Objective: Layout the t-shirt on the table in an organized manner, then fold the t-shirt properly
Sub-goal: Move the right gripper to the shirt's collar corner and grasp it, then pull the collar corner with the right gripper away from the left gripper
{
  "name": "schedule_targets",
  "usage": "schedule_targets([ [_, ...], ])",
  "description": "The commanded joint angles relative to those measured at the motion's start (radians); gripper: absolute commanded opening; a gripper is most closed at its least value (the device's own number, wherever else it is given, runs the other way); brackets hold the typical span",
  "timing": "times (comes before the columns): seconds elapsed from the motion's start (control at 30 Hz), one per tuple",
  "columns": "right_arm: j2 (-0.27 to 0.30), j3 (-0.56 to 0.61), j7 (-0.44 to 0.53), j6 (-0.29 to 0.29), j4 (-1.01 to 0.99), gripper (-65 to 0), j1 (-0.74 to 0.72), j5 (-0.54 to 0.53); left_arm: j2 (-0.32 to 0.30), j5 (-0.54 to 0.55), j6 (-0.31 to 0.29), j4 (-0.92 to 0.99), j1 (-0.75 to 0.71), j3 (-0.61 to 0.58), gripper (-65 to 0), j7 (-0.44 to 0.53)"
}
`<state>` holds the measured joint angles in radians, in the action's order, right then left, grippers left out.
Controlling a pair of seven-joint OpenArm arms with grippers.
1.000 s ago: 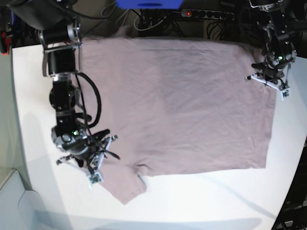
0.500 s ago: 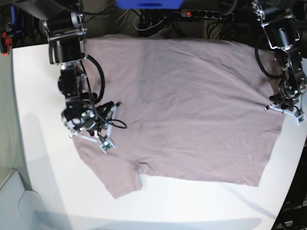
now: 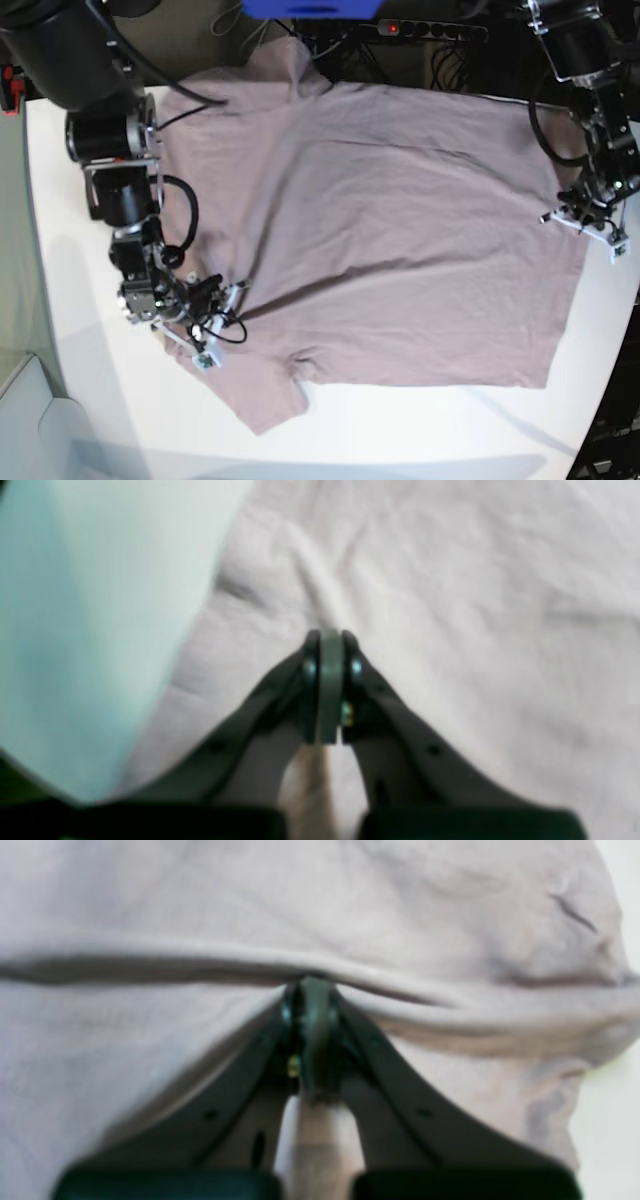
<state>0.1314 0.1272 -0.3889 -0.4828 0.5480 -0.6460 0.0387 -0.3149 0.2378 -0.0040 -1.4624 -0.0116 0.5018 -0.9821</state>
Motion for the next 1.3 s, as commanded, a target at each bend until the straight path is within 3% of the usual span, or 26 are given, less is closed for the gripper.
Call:
schedule_targets([
  [0.0, 0.018, 0.005, -0.051, 0.04, -0.053, -65.0, -0.03, 0.062, 0.001, 0.004, -0.001, -0.059, -0.02, 0.002, -64.5, -0.008],
  [0.13, 0.044, 0.009, 0.04, 0.146, -0.148, -65.0, -0.131, 0.062, 0.024, 0.002, -0.001, -0.151, -0.135, 0.002, -64.5, -0.007],
  [0.4, 0.072, 0.001, 0.055, 0.155, -0.147, -65.0, -0.249, 0.06, 0.029, -0.001, -0.001, -0.087, -0.172, 0.002, -64.5, 0.039],
  [0.53, 0.073, 0.001, -0.035, 0.152, -0.096, -65.0, -0.246, 0.056, 0.029, -0.001, -0.001, 0.006, -0.136, -0.005, -64.5, 0.108],
  [0.63, 0.075, -0.001, -0.141, 0.149, 0.053, -65.0, -0.173, 0.054, 0.03, -0.004, -0.001, 0.11, -0.069, -0.007, -64.5, 0.127],
  [0.8, 0.083, -0.001, -0.33, 0.143, 0.493, -65.0, 0.067, 0.054, 0.021, -0.005, -0.001, 0.248, 0.034, -0.007, -64.5, 0.128],
  [0.9, 0.058, -0.002, -0.436, 0.082, 0.72, -65.0, 0.206, 0.057, 0.021, -0.005, -0.001, 0.28, 0.077, -0.009, -64.5, 0.128],
  [1.0, 0.027, -0.002, -0.529, 0.055, 0.855, -65.0, 0.303, 0.059, 0.02, -0.005, -0.001, 0.285, 0.104, -0.009, -64.5, 0.128],
  [1.1, 0.018, -0.002, -0.532, 0.051, 0.875, -65.0, 0.361, 0.059, 0.02, -0.005, -0.001, 0.274, 0.118, -0.009, -64.5, 0.125],
  [1.27, 0.024, -0.001, -0.431, 0.051, 0.693, -65.0, 0.349, 0.059, 0.02, -0.005, -0.001, 0.251, 0.115, -0.009, -64.5, 0.119],
])
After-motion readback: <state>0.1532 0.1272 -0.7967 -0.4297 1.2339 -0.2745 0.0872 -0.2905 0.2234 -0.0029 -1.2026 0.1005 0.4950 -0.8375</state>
